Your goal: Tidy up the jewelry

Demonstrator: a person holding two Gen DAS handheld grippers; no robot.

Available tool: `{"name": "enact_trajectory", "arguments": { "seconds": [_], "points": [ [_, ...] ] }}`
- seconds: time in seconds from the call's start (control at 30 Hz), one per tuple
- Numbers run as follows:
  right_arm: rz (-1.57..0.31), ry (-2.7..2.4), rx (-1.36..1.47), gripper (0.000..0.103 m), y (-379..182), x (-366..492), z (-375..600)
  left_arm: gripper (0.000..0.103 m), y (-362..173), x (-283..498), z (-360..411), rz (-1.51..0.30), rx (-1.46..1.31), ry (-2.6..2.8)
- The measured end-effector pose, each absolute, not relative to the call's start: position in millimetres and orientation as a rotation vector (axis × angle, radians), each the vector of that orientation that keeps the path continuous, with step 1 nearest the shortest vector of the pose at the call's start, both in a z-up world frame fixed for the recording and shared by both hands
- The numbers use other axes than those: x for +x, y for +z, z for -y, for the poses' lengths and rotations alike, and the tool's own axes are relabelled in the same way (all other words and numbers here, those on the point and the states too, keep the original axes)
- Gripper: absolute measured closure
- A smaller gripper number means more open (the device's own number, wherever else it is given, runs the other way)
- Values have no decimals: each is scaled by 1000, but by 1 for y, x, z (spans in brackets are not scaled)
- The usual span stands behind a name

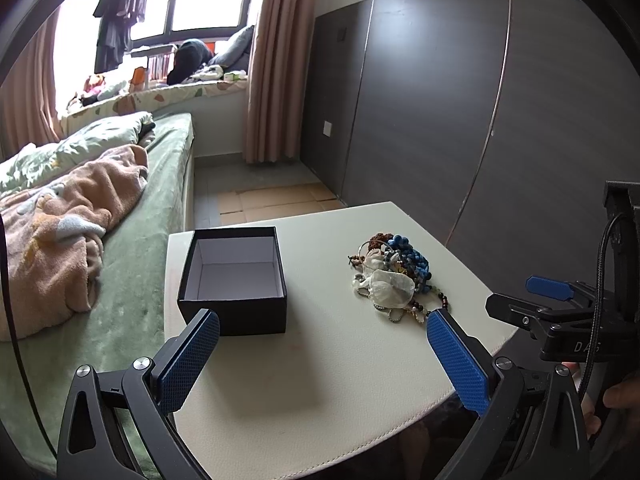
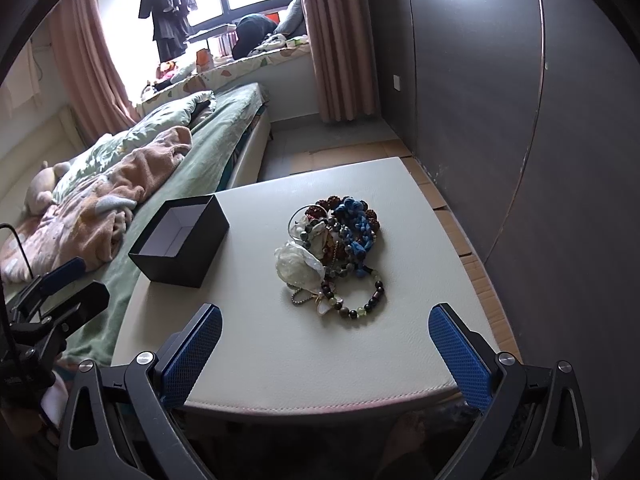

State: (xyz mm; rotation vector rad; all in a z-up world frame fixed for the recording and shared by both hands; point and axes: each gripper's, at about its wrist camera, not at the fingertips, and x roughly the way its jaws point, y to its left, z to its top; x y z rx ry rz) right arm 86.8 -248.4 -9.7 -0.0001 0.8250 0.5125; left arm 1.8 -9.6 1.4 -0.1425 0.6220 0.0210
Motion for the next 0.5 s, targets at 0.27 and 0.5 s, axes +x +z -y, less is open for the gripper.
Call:
{"name": "enact_trajectory", "arguments": {
  "seconds": [0.27,0.5],
  "points": [
    [-818,505,13,0,-10,93,253,0,2,2,10,-621,-137,21],
    [-780,515,32,0,-4,87,251,0,3,2,10,-621,-142,18]
  ]
}}
